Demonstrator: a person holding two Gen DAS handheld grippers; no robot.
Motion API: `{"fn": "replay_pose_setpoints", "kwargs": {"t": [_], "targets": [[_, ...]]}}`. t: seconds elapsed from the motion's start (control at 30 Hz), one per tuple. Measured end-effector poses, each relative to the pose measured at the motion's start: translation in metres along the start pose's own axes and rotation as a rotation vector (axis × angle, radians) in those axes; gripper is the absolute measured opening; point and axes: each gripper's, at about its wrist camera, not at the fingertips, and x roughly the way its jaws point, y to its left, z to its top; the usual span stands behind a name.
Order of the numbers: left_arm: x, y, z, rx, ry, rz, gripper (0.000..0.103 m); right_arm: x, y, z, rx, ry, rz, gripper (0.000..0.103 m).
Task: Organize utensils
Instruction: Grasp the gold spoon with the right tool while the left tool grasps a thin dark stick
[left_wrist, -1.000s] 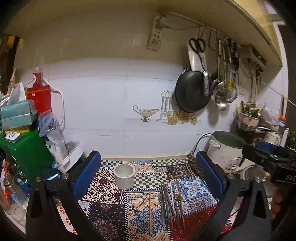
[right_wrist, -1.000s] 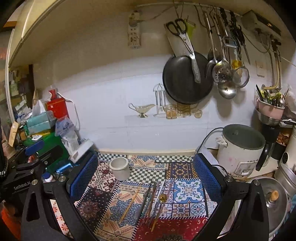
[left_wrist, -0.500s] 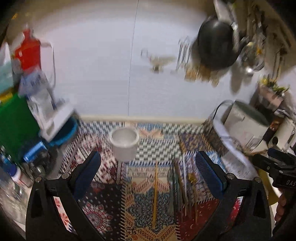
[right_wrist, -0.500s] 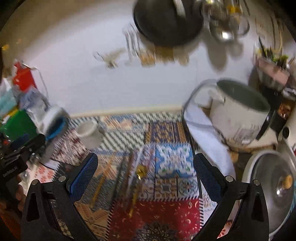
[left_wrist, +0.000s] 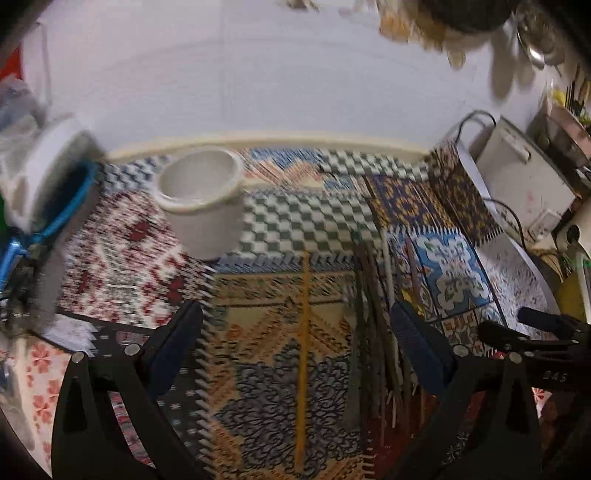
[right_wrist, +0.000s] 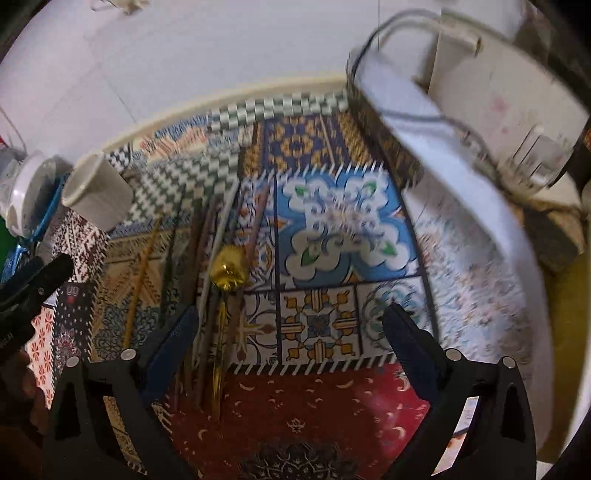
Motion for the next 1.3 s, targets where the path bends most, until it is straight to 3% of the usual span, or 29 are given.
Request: {"fn": "replay_pose_setpoints", "kwargs": {"t": [0.3, 0.47, 0.6, 0.77, 1.03, 1.2, 1.3], "targets": [[0.068, -0.024, 0.013, 0.045, 0.166, -0.091, 0.076, 0.025, 0.005, 0.003, -0.015, 0.071, 0.063, 0.084], [0.089, -0.032, 0.025, 0.040, 0.210, -0.126, 0.056, 0.036, 0.007, 0.004, -0.004, 0.090, 0.113, 0.068], [0.099, -0.036, 0.033, 0.026, 0.218, -0.163, 0.053, 0.046, 0.012, 0.005, 0.022, 0.101, 0.146, 0.064], [0.109, -0.042, 0.036, 0.048, 0.229, -0.168, 0.036, 0.053, 0.017, 0.013, 0.013, 0.106, 0.175, 0.055], [0.123, -0.044, 0.037, 0.013, 0.252, -0.183, 0.031, 0.069, 0.029, 0.021, -0.016, 0.122, 0.163, 0.054], [0.124, -0.050, 0.040, 0.008, 0.248, -0.206, 0.017, 0.071, 0.032, 0.022, -0.016, 0.106, 0.152, 0.054], [0.122, -0.053, 0.041, 0.020, 0.238, -0.202, 0.004, 0.074, 0.036, 0.025, -0.035, 0.086, 0.111, 0.046]]}}
